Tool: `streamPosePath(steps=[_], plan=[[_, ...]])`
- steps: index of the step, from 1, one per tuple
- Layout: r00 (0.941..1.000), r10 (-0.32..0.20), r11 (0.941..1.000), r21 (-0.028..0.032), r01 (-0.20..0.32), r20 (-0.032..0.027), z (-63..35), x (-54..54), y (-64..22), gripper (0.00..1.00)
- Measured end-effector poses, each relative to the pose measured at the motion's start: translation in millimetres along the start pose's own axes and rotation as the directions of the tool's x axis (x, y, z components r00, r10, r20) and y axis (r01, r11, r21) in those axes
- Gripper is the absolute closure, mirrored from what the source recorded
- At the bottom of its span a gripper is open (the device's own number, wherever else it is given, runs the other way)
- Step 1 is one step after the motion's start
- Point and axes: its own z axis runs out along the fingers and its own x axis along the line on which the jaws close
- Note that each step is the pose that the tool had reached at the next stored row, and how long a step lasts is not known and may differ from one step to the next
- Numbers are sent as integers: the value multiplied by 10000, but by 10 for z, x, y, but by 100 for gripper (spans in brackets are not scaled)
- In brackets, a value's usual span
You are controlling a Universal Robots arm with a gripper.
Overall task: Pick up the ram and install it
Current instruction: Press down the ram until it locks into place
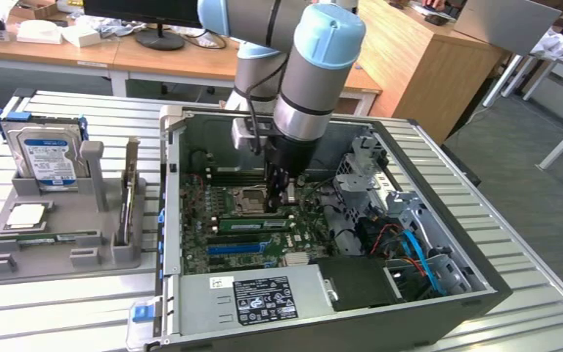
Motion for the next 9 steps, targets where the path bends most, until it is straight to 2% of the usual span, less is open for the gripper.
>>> streamPosePath(steps=[9], plan=[[10000,12,10000,2,-12,0,5,-3,193,90]])
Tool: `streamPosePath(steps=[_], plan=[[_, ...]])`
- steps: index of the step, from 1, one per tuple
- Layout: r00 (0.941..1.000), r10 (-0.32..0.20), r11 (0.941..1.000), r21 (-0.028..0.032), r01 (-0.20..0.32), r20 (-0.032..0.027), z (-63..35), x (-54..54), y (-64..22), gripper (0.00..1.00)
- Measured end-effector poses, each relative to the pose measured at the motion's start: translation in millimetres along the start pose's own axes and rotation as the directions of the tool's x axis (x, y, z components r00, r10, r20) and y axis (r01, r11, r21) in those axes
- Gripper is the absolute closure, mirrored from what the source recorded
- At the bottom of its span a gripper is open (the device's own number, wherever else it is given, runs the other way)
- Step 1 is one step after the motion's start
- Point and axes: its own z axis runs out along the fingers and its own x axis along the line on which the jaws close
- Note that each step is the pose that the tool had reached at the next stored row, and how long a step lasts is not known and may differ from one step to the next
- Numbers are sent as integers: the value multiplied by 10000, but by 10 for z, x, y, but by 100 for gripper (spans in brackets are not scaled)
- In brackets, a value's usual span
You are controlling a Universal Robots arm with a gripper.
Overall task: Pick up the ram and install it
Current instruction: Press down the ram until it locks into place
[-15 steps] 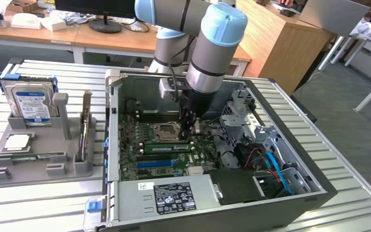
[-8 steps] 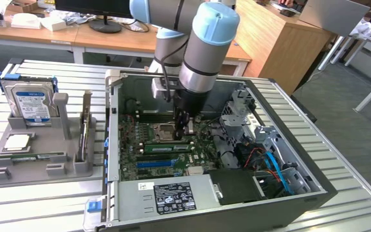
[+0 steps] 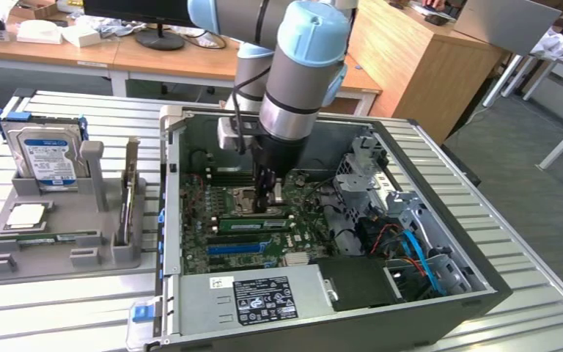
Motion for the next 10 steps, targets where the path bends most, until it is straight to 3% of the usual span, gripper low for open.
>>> streamPosePath(steps=[10], plan=[[10000,9,10000,2,-9,1,5,-3,175,90]])
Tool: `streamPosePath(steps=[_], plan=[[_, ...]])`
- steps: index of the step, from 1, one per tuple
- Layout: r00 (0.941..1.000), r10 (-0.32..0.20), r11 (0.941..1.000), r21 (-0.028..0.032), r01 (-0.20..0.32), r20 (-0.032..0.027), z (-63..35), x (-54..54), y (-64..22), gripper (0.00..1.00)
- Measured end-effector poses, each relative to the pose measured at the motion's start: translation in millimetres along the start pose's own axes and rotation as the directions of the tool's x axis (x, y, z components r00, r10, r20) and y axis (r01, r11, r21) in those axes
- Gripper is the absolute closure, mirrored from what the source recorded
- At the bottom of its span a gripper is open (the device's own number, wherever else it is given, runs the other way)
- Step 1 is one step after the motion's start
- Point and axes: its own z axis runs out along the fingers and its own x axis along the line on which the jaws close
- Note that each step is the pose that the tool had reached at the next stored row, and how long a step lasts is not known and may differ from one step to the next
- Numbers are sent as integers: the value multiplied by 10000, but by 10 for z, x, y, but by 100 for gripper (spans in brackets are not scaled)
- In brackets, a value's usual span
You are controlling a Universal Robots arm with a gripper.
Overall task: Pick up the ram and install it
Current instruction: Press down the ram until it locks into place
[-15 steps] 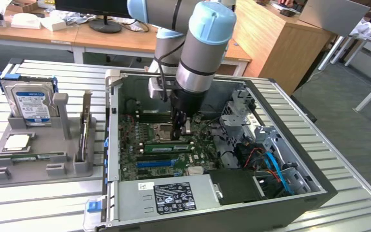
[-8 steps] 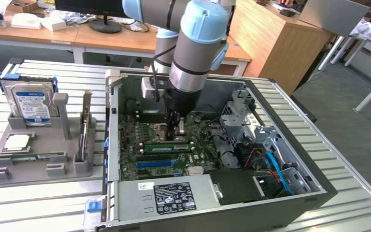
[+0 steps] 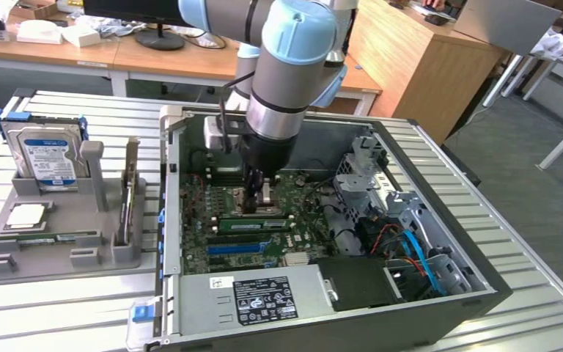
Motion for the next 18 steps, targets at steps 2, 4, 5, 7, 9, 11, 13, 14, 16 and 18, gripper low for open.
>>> streamPosePath(steps=[2,4,5,7,9,11,13,14,16,18], plan=[[10000,2,10000,0,-2,0,1,0,28,90],[10000,3,10000,0,-3,0,1,-1,57,90],[10000,3,10000,1,-3,0,2,-1,69,90],[10000,3,10000,0,-3,0,2,-2,74,90],[10000,2,10000,0,-2,0,2,-1,74,90],[10000,2,10000,-1,-2,-1,2,-1,74,90],[10000,2,10000,0,-2,0,7,0,74,90],[10000,2,10000,0,-2,0,10,0,74,90],[10000,2,10000,0,-2,0,18,-1,74,90],[10000,2,10000,0,-2,1,30,0,74,90]])
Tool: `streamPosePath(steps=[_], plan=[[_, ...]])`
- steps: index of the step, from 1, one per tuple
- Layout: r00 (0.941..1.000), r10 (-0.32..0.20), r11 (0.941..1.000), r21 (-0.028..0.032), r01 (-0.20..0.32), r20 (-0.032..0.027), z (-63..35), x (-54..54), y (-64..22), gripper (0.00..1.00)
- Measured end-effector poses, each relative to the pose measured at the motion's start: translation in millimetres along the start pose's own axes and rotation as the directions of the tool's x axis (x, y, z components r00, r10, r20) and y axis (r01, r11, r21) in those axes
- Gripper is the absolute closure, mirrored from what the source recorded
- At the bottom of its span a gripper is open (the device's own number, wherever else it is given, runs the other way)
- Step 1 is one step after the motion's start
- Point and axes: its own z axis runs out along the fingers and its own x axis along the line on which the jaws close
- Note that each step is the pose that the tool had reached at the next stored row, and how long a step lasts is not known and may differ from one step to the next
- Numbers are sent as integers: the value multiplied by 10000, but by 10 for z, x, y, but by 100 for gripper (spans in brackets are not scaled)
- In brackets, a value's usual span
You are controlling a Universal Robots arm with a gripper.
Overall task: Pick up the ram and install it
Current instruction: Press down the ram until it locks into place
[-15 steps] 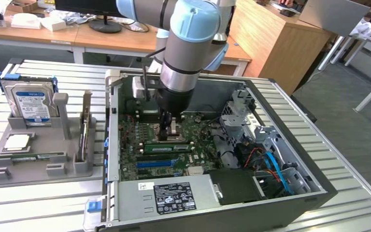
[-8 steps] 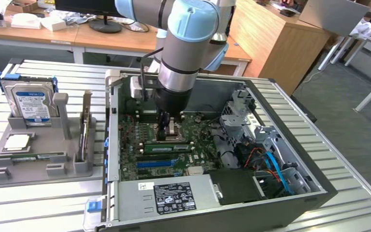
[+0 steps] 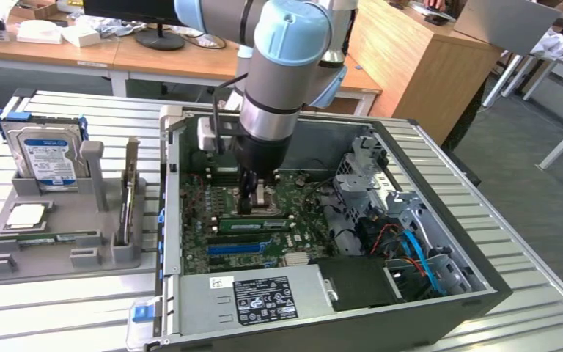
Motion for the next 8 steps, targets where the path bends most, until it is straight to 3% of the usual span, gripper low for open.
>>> streamPosePath(steps=[8], plan=[[10000,0,10000,0,0,0,46,1,2,90]])
